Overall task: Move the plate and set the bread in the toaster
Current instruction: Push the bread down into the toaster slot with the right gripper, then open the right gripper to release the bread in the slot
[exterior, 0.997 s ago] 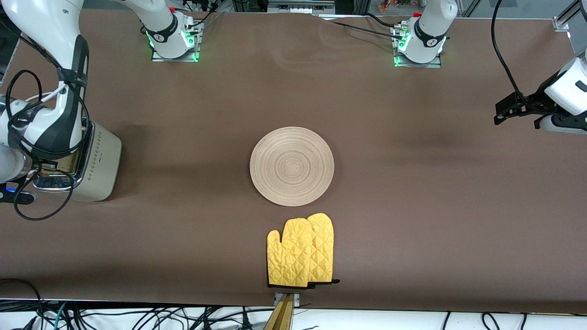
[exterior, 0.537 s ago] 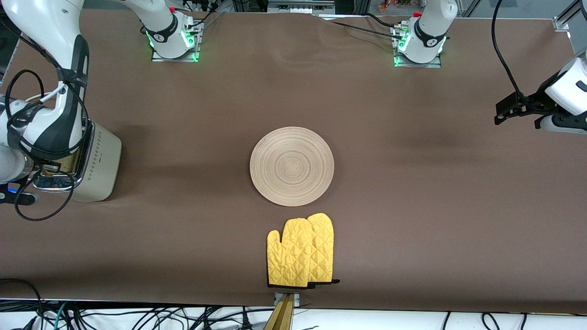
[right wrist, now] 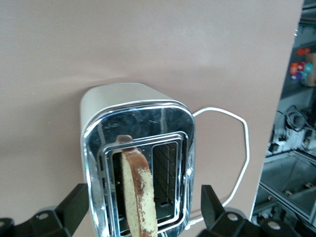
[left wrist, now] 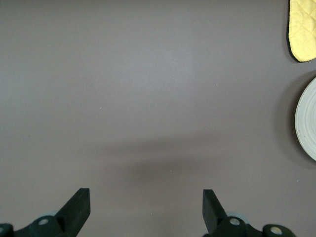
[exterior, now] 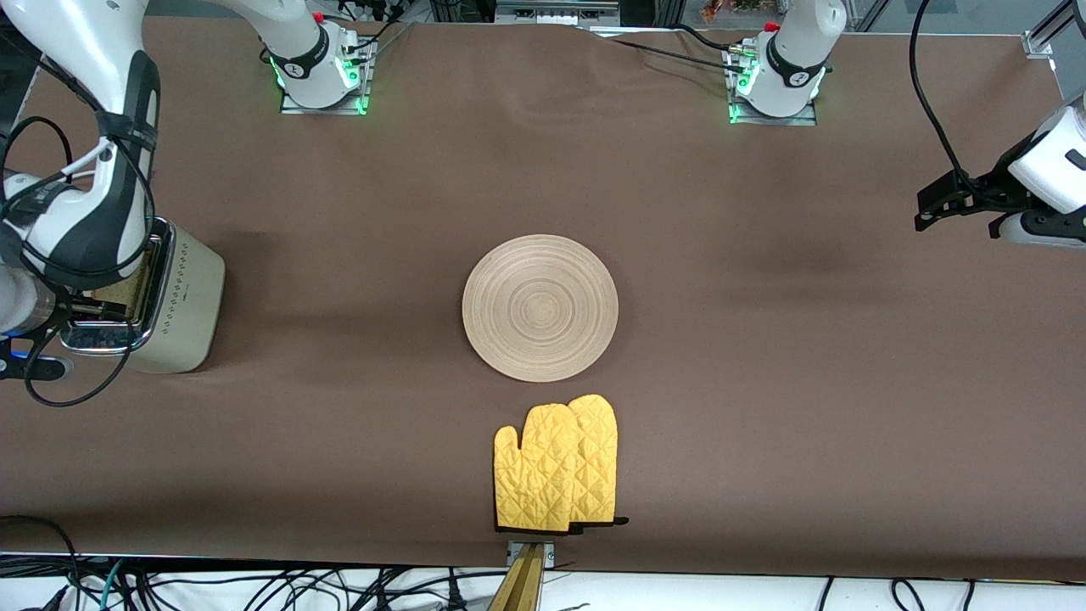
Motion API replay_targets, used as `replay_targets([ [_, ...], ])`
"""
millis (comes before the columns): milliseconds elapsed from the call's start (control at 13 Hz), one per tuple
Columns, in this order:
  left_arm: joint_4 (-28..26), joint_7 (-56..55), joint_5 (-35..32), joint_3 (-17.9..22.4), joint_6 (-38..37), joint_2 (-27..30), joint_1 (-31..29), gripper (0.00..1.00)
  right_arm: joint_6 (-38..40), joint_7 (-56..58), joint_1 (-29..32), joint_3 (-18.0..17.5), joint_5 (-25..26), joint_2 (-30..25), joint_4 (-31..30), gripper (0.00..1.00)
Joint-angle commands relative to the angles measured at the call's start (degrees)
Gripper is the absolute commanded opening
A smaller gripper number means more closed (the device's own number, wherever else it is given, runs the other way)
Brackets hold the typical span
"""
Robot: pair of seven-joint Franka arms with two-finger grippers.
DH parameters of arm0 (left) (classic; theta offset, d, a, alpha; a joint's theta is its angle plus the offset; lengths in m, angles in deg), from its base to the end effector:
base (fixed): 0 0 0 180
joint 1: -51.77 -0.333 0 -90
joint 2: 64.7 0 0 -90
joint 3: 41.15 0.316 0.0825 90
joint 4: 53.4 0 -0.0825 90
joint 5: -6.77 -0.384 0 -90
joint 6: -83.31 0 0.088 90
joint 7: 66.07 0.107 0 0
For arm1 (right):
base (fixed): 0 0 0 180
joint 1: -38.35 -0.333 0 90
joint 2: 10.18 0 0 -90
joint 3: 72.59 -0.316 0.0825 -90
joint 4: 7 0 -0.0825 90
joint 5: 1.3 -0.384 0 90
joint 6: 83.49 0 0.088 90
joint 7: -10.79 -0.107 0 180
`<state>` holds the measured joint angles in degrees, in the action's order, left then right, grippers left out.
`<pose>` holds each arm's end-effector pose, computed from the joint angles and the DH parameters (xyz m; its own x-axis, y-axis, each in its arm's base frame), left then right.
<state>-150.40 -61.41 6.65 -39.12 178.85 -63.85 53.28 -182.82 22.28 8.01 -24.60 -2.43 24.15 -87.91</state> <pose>0.5553 0.0054 0.5831 0.9973 -0.0724 -0.0107 -0.0724 -0.9974 -0.0007 0.6698 -0.0938 0.4361 0.9820 -0.0731 -0.1739 -0.0027 -0.9272 0.3746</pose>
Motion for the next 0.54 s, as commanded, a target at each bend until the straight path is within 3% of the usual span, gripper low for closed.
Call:
replay_targets([
  [0,0.9,-0.6,-1.4,-0.1,-1.1,-0.1,0.0,1.0,3.6,2.0,-0.1,-0.1,-2.7,-1.5,2.6,1.0],
  [460,0.9,-0.6,-1.4,-0.1,-1.1,-0.1,0.0,1.0,6.6,1.9,-3.8,0.2,-12.4,-1.5,4.6,1.0],
])
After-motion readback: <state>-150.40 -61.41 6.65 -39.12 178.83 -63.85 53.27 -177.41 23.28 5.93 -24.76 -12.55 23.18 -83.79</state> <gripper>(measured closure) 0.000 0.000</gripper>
